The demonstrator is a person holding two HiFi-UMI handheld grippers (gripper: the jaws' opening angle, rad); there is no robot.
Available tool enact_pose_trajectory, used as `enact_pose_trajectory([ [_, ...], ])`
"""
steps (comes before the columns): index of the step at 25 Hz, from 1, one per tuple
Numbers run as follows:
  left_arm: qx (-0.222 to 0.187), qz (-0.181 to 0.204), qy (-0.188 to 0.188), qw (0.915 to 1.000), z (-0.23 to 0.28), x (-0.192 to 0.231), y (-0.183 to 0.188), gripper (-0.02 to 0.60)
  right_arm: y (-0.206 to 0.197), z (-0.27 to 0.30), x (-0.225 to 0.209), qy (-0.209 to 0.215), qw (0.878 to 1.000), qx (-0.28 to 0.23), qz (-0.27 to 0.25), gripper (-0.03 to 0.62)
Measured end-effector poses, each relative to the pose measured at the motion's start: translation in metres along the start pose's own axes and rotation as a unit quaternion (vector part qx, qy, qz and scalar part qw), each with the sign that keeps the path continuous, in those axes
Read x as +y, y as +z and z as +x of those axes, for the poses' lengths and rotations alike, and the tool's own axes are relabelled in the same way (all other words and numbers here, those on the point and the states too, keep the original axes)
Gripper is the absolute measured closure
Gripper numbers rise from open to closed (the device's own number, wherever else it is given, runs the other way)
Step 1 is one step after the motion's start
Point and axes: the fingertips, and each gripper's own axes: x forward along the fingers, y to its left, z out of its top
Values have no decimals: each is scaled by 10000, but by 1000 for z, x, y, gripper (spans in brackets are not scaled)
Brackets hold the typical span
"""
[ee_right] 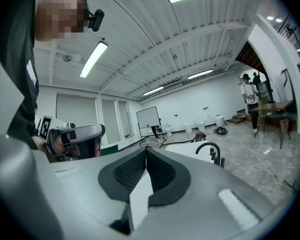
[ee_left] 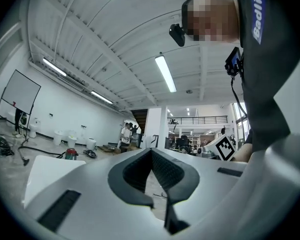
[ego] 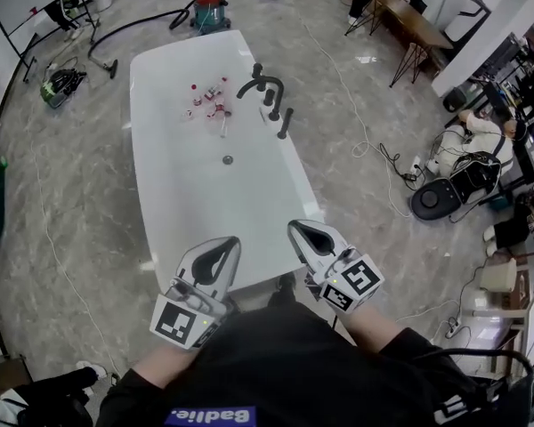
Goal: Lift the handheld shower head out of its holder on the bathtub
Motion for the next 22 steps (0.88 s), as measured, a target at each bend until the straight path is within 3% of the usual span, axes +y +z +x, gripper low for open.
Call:
enact_pose_trajectory([
  [12, -155, -56, 947, 9954, 105, -4, -3, 577, -1, 8, -140, 634, 9974, 321, -90, 582],
  [22, -25, -58, 1357, 9907, 152, 1, -9, 577, -42, 41, -258, 556, 9941, 921, -116, 539],
])
